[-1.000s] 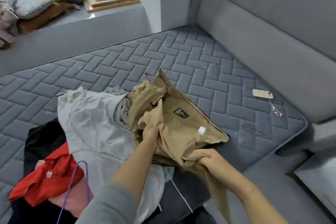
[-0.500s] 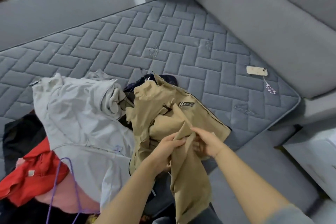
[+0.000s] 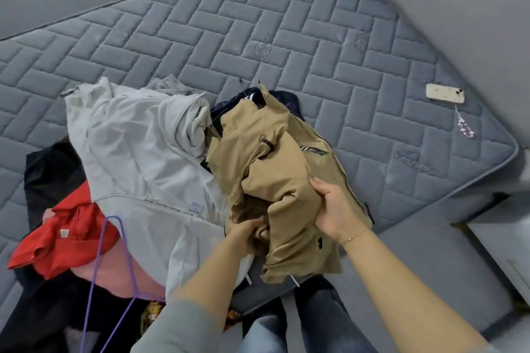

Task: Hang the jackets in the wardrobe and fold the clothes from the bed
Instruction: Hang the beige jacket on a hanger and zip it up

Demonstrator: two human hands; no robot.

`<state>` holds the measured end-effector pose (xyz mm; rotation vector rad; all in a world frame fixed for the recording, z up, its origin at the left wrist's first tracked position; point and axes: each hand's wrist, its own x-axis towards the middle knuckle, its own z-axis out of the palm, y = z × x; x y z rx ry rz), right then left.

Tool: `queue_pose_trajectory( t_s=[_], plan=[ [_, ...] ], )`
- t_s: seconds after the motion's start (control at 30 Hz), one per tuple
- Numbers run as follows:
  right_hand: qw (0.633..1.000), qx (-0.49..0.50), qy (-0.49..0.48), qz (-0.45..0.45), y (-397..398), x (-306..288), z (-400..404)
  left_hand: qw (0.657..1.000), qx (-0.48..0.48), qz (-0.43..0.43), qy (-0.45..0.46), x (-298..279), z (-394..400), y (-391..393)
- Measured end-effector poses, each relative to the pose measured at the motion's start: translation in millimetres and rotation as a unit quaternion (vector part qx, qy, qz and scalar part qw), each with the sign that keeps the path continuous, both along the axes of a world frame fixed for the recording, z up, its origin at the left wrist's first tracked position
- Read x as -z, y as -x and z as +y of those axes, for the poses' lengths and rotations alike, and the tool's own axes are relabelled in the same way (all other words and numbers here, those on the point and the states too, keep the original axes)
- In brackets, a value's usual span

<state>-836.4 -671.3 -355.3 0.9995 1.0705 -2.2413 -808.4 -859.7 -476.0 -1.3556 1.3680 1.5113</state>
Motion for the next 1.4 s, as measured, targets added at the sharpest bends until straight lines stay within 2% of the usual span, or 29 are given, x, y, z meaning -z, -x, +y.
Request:
queue_pose_trajectory(
  t_s=[0.1, 0.2, 0.3, 0.37, 0.47, 0.53, 0.6, 0.7, 0.77, 0.9, 1.0, 1.07, 1.13, 1.27, 1.33, 1.4],
  plan=[
    [1.0, 0.008, 0.016, 0.021, -4, -8, 9, 0.995, 0.004, 0.066, 0.068, 16, 4, 5],
    [0.999, 0.013, 0.021, 0.042, -10, -17, 25, 0.974, 0.098, 0.125, 0.159, 16, -11, 7],
    [0.997, 0.027, -0.002, 0.066, -13, -27, 45, 0.964, 0.101, 0.21, 0.13, -15, -21, 11],
    [0.992, -0.009, -0.084, 0.091, -13, -32, 55, 0.954, 0.108, 0.266, 0.089, -43, -23, 18],
    [0.952, -0.102, -0.267, 0.108, -16, -41, 67, 0.935, 0.074, 0.347, 0.031, -90, -16, 37],
    [0.923, -0.158, -0.332, 0.112, -21, -44, 74, 0.925, 0.021, 0.38, -0.015, -122, -7, 54],
    [0.902, -0.204, -0.364, 0.113, -28, -46, 81, 0.917, 0.001, 0.398, -0.017, -155, 2, 73],
    [0.861, -0.257, -0.424, 0.111, -40, -52, 91, 0.902, 0.064, 0.425, 0.026, -202, 19, 95],
    [0.833, -0.284, -0.457, 0.126, -49, -59, 95, 0.882, 0.132, 0.452, 0.021, -228, 34, 102],
    [0.787, -0.331, -0.503, 0.134, -74, -69, 94, 0.816, 0.303, 0.482, -0.096, -279, 73, 90],
    [0.792, -0.318, -0.507, 0.119, -101, -78, 87, 0.753, 0.427, 0.483, -0.135, -314, 93, 71],
    [0.822, -0.265, -0.491, 0.115, -121, -83, 84, 0.692, 0.508, 0.494, -0.139, -332, 103, 59],
    [0.841, -0.179, -0.496, 0.121, -142, -95, 86, 0.641, 0.554, 0.497, -0.19, -349, 110, 46],
    [0.833, -0.006, -0.524, 0.179, -177, -125, 103, 0.56, 0.604, 0.472, -0.315, -379, 125, 19],
    [0.826, 0.032, -0.517, 0.225, -193, -144, 111, 0.52, 0.631, 0.455, -0.353, -393, 138, 2],
    [0.82, 0.027, -0.516, 0.247, -204, -159, 117, 0.491, 0.648, 0.446, -0.375, -407, 153, -14]
  ],
)
